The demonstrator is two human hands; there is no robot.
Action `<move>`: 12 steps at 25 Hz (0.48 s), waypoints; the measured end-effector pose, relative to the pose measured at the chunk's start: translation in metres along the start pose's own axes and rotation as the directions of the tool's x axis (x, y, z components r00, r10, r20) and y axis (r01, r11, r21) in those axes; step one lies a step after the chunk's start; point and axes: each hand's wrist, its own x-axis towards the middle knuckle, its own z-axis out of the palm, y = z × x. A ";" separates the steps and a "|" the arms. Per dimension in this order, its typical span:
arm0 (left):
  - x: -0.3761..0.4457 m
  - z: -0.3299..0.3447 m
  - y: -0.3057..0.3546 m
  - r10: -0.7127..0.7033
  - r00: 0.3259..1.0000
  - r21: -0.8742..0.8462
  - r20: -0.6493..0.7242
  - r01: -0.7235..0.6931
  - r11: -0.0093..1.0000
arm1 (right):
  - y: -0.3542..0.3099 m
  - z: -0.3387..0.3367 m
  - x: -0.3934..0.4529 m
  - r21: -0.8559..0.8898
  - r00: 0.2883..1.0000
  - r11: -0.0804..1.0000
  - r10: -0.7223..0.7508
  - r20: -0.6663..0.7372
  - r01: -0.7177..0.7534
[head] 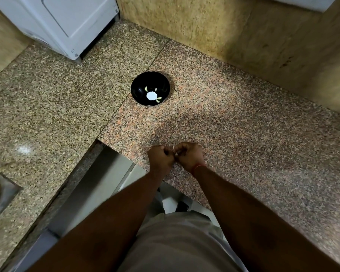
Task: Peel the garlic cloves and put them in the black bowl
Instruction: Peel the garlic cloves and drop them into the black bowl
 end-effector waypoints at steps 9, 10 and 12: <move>-0.006 0.009 0.000 0.113 0.992 0.045 -0.061 -0.111 0.993 | 0.005 0.002 0.002 0.009 1.000 1.000 -0.024 0.000 0.024; -0.008 0.009 0.001 0.109 0.992 0.037 -0.065 -0.107 0.994 | 0.006 0.002 0.003 0.023 1.000 1.000 -0.014 0.006 0.014; -0.010 0.007 0.003 0.113 0.990 0.025 -0.079 -0.112 0.993 | 0.007 0.001 0.004 0.044 1.000 0.999 -0.003 0.017 0.002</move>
